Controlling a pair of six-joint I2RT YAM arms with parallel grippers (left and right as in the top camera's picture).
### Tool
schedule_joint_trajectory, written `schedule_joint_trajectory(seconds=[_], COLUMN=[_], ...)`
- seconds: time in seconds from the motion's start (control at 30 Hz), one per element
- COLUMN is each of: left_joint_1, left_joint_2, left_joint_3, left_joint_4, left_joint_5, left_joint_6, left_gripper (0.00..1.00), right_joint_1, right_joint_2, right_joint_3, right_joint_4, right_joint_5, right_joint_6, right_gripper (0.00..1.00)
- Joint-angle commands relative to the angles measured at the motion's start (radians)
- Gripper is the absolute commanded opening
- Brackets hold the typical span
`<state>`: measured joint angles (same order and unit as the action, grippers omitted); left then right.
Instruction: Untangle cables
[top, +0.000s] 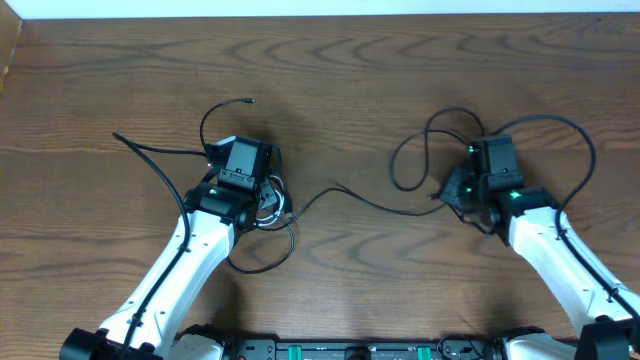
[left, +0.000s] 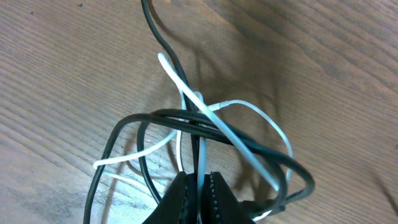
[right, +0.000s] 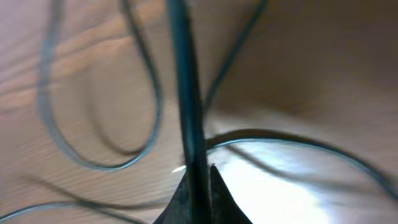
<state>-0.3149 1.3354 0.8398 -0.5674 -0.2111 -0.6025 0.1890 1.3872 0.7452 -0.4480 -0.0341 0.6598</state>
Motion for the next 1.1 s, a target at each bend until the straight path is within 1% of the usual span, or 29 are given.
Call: schedule_joint_trajectory(seconds=[0.0, 0.1, 0.3, 0.33, 0.4, 0.47, 0.53, 0.6, 0.63, 0.77, 0.8, 0.83, 0.87, 0.9, 0.93, 0.97, 1.03, 1.07], left_joint_1=[0.004, 0.004, 0.004, 0.004, 0.004, 0.004, 0.004, 0.004, 0.004, 0.004, 0.004, 0.004, 0.004, 0.004, 0.004, 0.004, 0.004, 0.004], left_joint_2=[0.004, 0.004, 0.004, 0.004, 0.004, 0.004, 0.004, 0.004, 0.004, 0.004, 0.004, 0.004, 0.004, 0.004, 0.004, 0.004, 0.004, 0.004], left_joint_3=[-0.016, -0.016, -0.016, -0.016, -0.016, -0.016, -0.016, -0.016, -0.016, -0.016, -0.016, -0.016, -0.016, -0.016, -0.016, -0.016, -0.016, -0.016], left_joint_4=[0.002, 0.005, 0.005, 0.005, 0.005, 0.005, 0.005, 0.005, 0.005, 0.005, 0.005, 0.005, 0.005, 0.005, 0.005, 0.005, 0.006, 0.010], left_joint_5=[-0.007, -0.007, -0.007, -0.007, -0.007, -0.007, -0.007, -0.007, -0.007, -0.007, -0.007, -0.007, -0.007, -0.007, -0.006, -0.006, 0.001, 0.017], left_joint_6=[-0.004, -0.004, -0.004, -0.004, -0.004, -0.004, -0.004, -0.004, -0.004, -0.004, -0.004, -0.004, -0.004, -0.004, -0.004, -0.004, -0.002, 0.010], left_gripper=[0.08, 0.08, 0.08, 0.08, 0.08, 0.08, 0.08, 0.08, 0.08, 0.08, 0.08, 0.08, 0.08, 0.08, 0.08, 0.08, 0.08, 0.08], right_joint_1=[-0.042, -0.055, -0.060, -0.060, -0.060, -0.060, -0.060, -0.059, -0.056, -0.054, -0.050, -0.046, -0.040, -0.035, -0.027, -0.018, 0.006, 0.018], right_joint_2=[-0.002, -0.002, -0.001, -0.001, -0.002, -0.002, -0.002, -0.002, -0.002, -0.002, -0.002, -0.002, -0.002, -0.002, -0.002, -0.002, -0.002, -0.002], right_joint_3=[0.005, -0.004, -0.018, -0.018, -0.017, -0.010, 0.007, 0.033, 0.059, 0.068, 0.068, 0.068, 0.068, 0.068, 0.068, 0.067, 0.063, 0.061], right_joint_4=[-0.082, -0.113, -0.111, -0.104, -0.076, -0.048, -0.030, -0.024, -0.012, 0.069, 0.079, 0.082, 0.081, 0.077, 0.072, 0.071, 0.078, 0.078], right_joint_5=[0.234, 0.290, 0.343, 0.340, 0.276, 0.169, 0.074, -0.005, -0.097, -0.389, -0.428, -0.449, -0.456, -0.462, -0.467, -0.466, -0.455, -0.443], right_joint_6=[-0.037, -0.037, -0.037, -0.037, -0.057, -0.093, -0.101, -0.101, -0.100, -0.079, -0.068, -0.052, -0.026, -0.008, 0.004, 0.016, 0.046, 0.066], right_gripper=[0.01, 0.01, 0.01, 0.04, 0.18, 0.29, 0.41, 0.49, 0.51, 0.52, 0.52, 0.52, 0.57, 0.63, 0.75, 0.77, 0.71, 0.70])
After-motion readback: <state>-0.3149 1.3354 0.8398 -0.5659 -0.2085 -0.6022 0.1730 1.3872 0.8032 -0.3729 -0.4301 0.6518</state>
